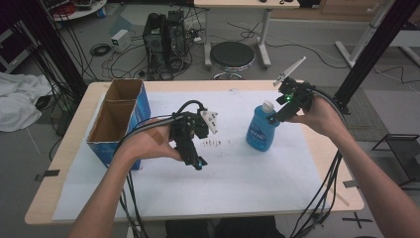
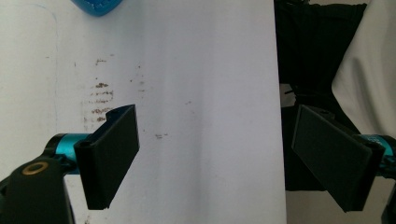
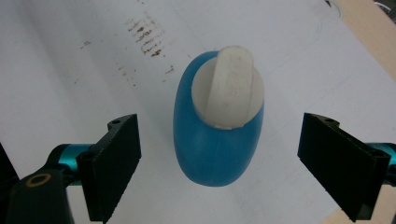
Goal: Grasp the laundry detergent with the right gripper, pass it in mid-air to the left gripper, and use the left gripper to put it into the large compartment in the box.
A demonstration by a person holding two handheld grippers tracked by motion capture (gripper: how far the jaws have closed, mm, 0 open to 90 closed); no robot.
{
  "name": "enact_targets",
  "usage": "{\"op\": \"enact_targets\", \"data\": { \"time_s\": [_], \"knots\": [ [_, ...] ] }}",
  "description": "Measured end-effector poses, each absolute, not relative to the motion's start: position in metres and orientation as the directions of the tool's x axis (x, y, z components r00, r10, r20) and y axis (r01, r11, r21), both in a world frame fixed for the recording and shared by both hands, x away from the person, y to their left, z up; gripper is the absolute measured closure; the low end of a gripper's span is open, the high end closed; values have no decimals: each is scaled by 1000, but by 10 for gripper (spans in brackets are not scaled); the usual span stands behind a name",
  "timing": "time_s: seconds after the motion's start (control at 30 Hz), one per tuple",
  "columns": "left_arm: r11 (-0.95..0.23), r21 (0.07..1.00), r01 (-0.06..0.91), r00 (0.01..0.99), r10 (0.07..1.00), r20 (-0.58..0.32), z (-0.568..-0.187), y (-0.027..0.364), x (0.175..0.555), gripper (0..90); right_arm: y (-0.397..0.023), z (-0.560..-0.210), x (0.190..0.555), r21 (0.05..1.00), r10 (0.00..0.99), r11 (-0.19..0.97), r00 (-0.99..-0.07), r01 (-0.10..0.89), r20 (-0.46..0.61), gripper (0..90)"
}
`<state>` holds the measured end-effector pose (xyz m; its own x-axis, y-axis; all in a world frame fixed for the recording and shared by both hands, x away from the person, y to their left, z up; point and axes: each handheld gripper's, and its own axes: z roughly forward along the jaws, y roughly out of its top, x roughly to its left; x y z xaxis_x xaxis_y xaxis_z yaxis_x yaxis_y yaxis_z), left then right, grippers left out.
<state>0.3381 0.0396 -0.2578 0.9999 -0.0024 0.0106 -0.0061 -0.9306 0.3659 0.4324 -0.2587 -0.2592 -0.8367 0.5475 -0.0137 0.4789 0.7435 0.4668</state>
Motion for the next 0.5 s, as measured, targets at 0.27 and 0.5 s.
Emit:
{"op": "enact_targets", "data": {
  "time_s": [0.27, 0.5],
  "knots": [
    [-931, 365, -8, 1000, -5, 9, -259, 40, 339, 149, -261, -279, 431, 479, 582, 716, -813, 508, -8, 124],
    [-929, 369, -8, 1000, -7, 5, -263, 38, 340, 149, -262, -297, 428, 517, 585, 689, -811, 508, 19, 124]
  ]
}}
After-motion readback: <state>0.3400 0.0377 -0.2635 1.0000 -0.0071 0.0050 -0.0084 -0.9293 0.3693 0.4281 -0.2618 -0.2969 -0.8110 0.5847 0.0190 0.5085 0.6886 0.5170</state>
